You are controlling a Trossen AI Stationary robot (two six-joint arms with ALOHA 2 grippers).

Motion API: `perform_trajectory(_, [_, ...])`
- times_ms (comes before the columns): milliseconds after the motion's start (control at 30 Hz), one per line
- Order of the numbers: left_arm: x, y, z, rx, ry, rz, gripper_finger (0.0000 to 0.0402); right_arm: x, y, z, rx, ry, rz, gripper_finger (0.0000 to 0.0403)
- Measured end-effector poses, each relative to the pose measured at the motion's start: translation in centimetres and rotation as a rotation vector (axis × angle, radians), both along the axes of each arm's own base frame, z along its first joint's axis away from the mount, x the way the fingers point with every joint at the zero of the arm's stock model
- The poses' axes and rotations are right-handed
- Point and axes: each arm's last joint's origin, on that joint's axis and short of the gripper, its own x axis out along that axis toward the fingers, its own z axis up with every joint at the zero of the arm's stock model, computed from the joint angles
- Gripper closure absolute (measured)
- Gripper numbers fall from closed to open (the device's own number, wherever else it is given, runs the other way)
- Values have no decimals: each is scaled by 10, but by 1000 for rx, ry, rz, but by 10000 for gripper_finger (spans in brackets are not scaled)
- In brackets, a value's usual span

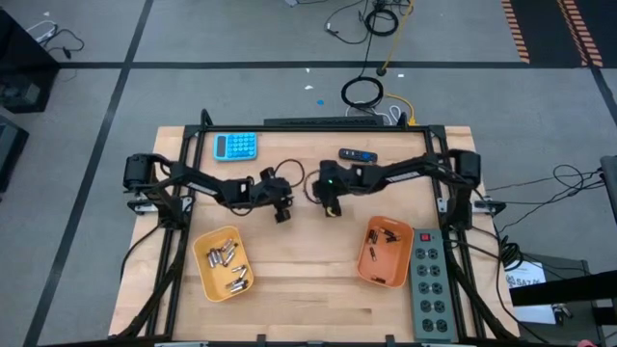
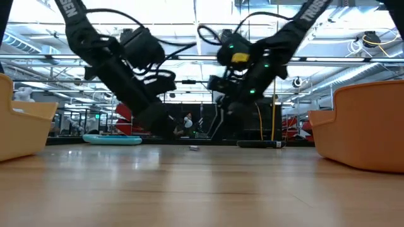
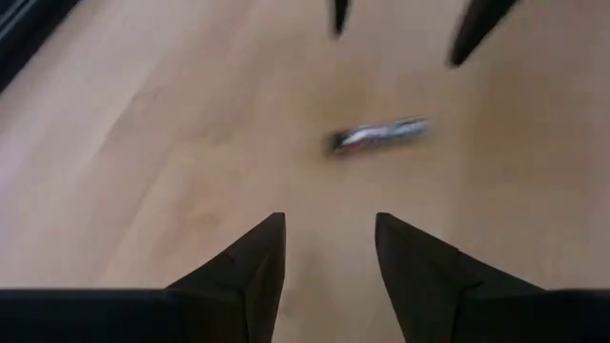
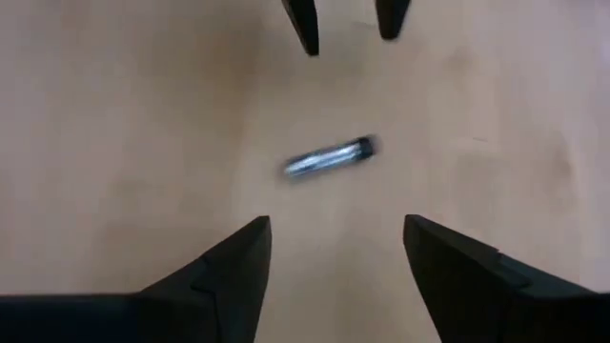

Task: Sort batteries
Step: Put the silver battery into the yellow bin

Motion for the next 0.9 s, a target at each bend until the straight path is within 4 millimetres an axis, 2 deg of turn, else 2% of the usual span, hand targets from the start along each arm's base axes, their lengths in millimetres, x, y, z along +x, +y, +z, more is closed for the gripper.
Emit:
perform_trajectory(167, [-3, 3, -2, -29, -16, 77, 228, 9, -24, -2, -12, 82, -31, 185])
perform_trajectory(333, [-2, 0, -1, -23, -22, 64, 228, 8, -34, -10, 75, 174, 6, 200])
perform_trajectory(900, [0, -1, 0, -21, -48, 57, 228, 9, -35, -10, 73, 164, -4, 204])
